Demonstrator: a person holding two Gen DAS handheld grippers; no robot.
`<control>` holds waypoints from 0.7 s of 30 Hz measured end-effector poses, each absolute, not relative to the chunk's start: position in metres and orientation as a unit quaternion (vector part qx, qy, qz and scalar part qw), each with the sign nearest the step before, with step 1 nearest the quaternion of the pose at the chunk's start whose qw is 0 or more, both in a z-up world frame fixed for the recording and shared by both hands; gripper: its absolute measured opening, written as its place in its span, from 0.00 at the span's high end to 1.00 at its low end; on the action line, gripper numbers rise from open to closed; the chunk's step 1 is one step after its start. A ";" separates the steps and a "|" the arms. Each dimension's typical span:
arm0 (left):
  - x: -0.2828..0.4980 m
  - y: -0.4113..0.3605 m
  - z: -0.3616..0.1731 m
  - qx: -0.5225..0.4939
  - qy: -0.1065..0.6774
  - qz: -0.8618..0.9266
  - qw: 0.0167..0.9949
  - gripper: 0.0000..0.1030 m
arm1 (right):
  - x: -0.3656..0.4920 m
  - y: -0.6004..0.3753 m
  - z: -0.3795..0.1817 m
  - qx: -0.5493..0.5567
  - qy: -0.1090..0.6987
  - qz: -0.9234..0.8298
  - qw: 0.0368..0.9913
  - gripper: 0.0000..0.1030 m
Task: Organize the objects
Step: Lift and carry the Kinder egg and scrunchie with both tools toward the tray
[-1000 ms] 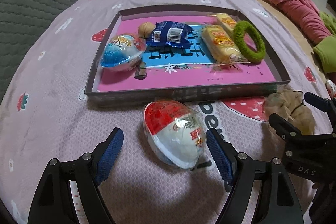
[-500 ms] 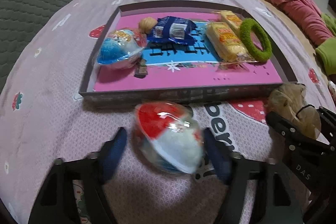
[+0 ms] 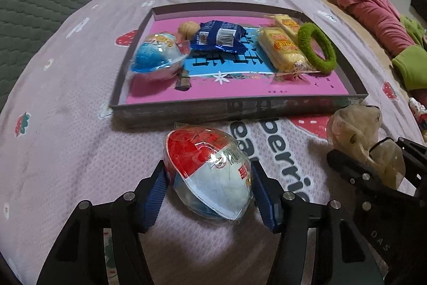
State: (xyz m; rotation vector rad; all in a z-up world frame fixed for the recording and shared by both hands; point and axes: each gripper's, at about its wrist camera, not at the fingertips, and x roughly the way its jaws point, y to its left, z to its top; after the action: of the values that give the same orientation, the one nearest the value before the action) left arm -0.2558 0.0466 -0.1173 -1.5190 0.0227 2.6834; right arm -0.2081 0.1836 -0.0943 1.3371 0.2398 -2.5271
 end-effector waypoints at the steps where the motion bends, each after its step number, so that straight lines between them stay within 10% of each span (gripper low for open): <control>1: -0.252 0.044 -0.115 -0.491 0.005 0.871 0.029 0.40 | -0.205 0.182 -0.093 0.460 0.086 -0.873 0.135 0.72; 21: -0.178 0.007 -0.034 -0.439 -0.002 0.898 0.027 0.40 | -0.145 0.157 -0.012 0.415 0.096 -0.896 0.122 0.72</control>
State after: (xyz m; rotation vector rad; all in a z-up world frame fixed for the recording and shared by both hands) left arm -0.1779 0.0069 -0.0341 -1.3544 -0.0074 2.7746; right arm -0.1448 0.1571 -0.0125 1.2116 0.2796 -2.6155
